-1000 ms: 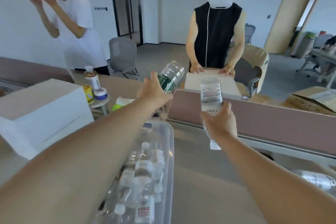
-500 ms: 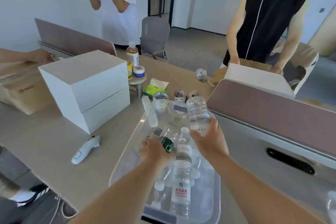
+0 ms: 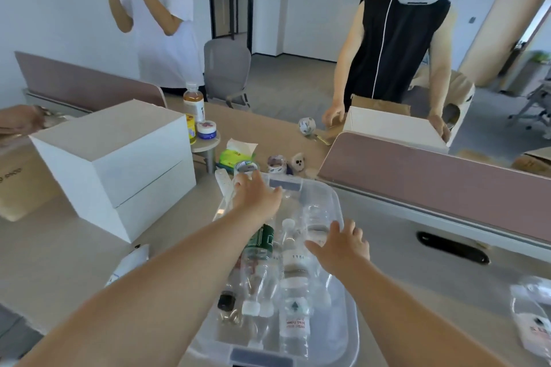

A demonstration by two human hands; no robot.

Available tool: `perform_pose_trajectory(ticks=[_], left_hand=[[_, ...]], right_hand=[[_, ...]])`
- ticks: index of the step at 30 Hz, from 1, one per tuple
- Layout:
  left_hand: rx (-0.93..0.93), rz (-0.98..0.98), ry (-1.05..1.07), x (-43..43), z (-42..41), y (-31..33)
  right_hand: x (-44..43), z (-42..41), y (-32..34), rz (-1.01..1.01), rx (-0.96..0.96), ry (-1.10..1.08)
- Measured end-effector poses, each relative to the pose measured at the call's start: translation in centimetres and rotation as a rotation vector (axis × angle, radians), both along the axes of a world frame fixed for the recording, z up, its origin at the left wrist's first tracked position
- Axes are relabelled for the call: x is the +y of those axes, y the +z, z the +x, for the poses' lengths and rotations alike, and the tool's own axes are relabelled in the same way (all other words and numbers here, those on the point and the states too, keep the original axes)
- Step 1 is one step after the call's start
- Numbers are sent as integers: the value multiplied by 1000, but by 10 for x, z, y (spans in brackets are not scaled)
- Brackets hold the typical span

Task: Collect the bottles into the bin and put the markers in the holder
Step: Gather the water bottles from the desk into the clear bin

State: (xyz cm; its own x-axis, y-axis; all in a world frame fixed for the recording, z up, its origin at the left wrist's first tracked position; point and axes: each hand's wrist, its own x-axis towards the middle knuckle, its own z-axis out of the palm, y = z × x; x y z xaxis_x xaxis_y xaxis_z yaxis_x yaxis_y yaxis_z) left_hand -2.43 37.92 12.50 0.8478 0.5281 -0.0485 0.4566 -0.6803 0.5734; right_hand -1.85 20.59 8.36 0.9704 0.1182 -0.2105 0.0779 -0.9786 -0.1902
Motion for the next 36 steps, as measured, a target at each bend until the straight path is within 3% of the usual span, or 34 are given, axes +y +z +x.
perform_pose_trajectory(ticks=[5, 8, 13, 17, 20, 25, 29, 32, 36], left_hand=[[-81, 41, -144, -26, 21, 24], [-61, 59, -255, -66, 43, 30], [-25, 53, -520, -190, 57, 26], [-6, 48, -725, -293, 44, 16], [6, 93, -811, -354, 41, 9], [88, 145, -809, -436, 67, -10], [182, 145, -745, -508, 92, -38], [261, 62, -721, -561, 109, -75], [390, -17, -664, -605, 119, -143]], right_hand=[[-29, 2, 1, 181, -54, -186], [-81, 5, 11, 147, -114, -241], [-205, -18, 26, 122, -165, -539], [-319, -48, 17, 24, -99, -734], [-386, -60, 16, 64, -111, -895], [-456, -50, 9, 111, -109, -901], [-511, -16, -14, 332, -85, -931], [-546, 11, -33, 470, -88, -926], [-585, 35, -64, 484, -100, -914]])
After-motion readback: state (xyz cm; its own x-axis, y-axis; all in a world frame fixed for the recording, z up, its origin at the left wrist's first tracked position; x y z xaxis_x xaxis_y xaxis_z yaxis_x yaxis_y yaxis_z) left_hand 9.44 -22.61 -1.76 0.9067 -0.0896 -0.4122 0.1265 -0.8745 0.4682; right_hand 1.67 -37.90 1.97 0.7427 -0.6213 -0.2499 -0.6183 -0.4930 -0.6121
